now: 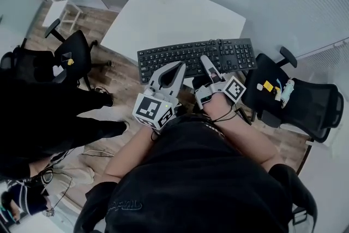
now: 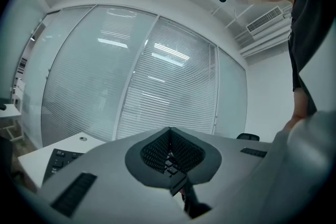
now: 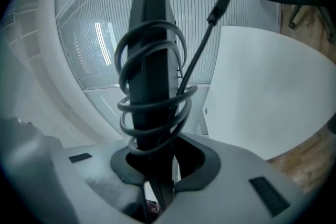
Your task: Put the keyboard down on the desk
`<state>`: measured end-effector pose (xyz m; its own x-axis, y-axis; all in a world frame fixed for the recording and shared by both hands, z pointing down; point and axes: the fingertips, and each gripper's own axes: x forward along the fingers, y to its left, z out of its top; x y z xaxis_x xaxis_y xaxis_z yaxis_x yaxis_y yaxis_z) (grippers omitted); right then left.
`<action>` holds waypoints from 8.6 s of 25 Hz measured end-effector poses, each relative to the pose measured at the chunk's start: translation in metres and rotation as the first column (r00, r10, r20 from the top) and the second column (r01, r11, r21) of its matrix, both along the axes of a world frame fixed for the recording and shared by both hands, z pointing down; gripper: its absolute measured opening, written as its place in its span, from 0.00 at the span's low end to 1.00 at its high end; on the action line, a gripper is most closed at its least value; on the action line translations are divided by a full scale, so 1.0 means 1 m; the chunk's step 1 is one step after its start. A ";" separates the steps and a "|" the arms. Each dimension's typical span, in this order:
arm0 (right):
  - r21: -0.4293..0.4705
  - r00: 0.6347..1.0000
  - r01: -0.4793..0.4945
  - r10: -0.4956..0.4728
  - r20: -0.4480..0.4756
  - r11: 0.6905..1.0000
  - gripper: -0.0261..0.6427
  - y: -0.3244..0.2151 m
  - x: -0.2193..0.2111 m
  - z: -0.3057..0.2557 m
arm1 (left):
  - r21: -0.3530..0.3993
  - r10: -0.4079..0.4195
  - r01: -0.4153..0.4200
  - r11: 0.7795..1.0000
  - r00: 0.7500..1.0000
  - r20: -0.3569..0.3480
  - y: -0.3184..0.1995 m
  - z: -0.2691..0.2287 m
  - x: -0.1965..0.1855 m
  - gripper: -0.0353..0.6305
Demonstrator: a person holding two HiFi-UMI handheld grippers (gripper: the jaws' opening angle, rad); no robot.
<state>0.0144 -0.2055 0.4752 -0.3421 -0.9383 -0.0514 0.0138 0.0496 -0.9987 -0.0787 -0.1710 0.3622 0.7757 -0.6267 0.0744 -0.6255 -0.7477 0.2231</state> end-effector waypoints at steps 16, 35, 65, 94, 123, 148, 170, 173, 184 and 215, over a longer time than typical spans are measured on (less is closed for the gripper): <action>-0.001 0.998 0.065 -0.065 0.021 0.998 0.18 -0.039 -0.010 0.009 | 0.008 -0.063 0.063 0.998 0.998 0.027 -0.025 0.007 -0.006 0.08; -0.102 0.997 0.082 -0.081 0.013 0.991 0.18 -0.113 0.038 0.050 | -0.119 -0.073 0.077 0.990 0.996 0.045 -0.102 0.040 0.043 0.08; -0.304 0.987 0.131 -0.152 -0.047 0.944 0.18 -0.161 0.074 0.174 | -0.271 -0.090 0.112 0.956 0.992 0.094 -0.158 0.123 0.084 0.08; -0.406 0.977 0.174 -0.208 -0.040 0.897 0.19 -0.173 0.078 0.255 | -0.358 -0.190 0.223 0.907 0.974 0.126 -0.164 0.148 0.079 0.08; -0.551 0.910 0.324 -0.413 -0.040 0.769 0.56 -0.156 0.065 0.252 | -0.312 -0.265 0.287 0.906 0.958 0.111 -0.151 0.132 0.074 0.08; -0.593 0.918 0.273 -0.390 -0.076 0.757 0.57 -0.098 0.061 0.254 | -0.319 -0.187 0.202 0.926 0.979 0.077 -0.121 0.125 0.058 0.08; -0.099 0.728 0.280 -0.278 -0.627 0.955 0.18 -0.082 0.008 0.054 | -0.198 -0.066 0.079 0.977 0.995 0.070 -0.076 0.082 0.011 0.08; -0.027 0.674 0.315 -0.244 -0.697 0.949 0.14 -0.072 -0.008 0.025 | -0.183 -0.047 0.059 0.981 0.997 0.066 -0.072 0.076 0.008 0.08; 0.133 0.481 0.380 -0.073 -0.874 0.915 0.07 -0.036 -0.048 -0.032 | -0.144 0.004 0.002 0.990 0.999 0.041 -0.060 0.066 -0.005 0.08; 0.165 0.386 0.484 -0.040 -0.922 0.859 0.07 0.043 0.009 -0.057 | -0.102 0.004 0.003 0.995 0.998 0.070 0.021 0.048 0.076 0.08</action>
